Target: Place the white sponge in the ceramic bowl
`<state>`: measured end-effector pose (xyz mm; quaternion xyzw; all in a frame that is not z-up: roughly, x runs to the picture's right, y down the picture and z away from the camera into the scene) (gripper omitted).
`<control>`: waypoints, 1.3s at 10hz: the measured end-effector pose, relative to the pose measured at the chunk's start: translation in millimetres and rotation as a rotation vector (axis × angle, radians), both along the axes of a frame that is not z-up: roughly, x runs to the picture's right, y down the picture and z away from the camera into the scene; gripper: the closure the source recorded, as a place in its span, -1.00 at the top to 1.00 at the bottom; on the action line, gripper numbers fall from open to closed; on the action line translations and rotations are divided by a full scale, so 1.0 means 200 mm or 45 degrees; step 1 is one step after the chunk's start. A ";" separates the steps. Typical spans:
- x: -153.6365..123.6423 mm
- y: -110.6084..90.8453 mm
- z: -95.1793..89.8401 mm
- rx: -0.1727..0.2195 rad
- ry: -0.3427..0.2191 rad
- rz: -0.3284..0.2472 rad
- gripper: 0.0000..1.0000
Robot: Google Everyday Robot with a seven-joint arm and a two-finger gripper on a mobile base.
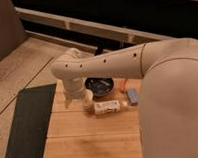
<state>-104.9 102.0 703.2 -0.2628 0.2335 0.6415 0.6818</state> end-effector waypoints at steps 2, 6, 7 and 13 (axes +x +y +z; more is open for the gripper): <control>0.00 0.00 0.00 0.000 0.000 0.000 0.30; 0.06 -0.08 0.04 0.060 0.029 -0.008 0.30; 0.16 -0.19 0.09 0.133 0.055 -0.010 0.30; 0.55 -0.54 0.08 0.366 0.174 -0.068 0.30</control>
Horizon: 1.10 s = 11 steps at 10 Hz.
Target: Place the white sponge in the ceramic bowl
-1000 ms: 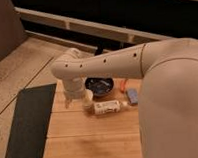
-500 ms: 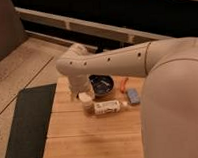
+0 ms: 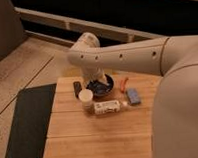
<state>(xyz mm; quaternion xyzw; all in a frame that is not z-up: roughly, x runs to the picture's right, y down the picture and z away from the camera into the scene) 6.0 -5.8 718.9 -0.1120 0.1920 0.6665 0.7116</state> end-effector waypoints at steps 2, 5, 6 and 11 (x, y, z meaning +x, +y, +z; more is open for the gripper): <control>0.04 -0.01 -0.01 0.005 0.016 0.011 0.30; 0.03 0.00 0.00 0.004 0.009 0.014 0.30; 0.06 0.01 0.04 -0.011 0.021 0.019 0.30; 0.60 -0.14 0.22 0.031 0.041 0.113 0.30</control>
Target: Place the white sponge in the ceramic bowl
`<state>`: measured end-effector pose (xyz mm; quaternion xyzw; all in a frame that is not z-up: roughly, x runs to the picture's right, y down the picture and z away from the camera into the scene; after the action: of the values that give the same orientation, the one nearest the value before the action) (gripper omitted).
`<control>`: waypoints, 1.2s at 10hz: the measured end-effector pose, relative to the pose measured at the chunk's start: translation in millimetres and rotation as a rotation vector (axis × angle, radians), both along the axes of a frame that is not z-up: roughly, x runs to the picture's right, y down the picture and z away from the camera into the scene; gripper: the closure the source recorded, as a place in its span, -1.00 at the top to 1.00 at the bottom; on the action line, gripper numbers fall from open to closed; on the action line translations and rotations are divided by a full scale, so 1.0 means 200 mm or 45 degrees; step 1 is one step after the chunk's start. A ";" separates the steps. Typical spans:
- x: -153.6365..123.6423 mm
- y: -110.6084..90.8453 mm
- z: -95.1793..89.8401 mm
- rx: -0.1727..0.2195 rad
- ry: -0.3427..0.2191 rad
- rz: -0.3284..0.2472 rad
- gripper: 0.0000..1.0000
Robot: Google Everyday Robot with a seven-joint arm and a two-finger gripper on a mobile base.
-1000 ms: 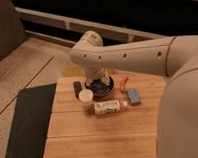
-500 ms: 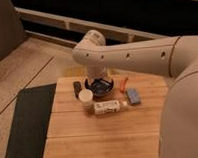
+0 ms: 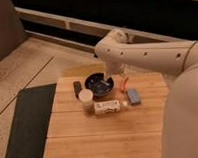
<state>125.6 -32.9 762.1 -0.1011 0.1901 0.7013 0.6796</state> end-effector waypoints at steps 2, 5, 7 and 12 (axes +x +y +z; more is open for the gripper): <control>0.20 -0.05 0.05 0.050 -0.056 0.045 0.30; 0.42 -0.02 0.14 0.078 -0.149 0.140 0.30; 0.49 0.06 0.22 0.037 -0.205 0.178 0.30; 0.50 0.26 0.39 -0.104 -0.259 0.184 0.30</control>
<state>225.4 19.6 840.5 -0.2129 0.1407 0.7263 0.6383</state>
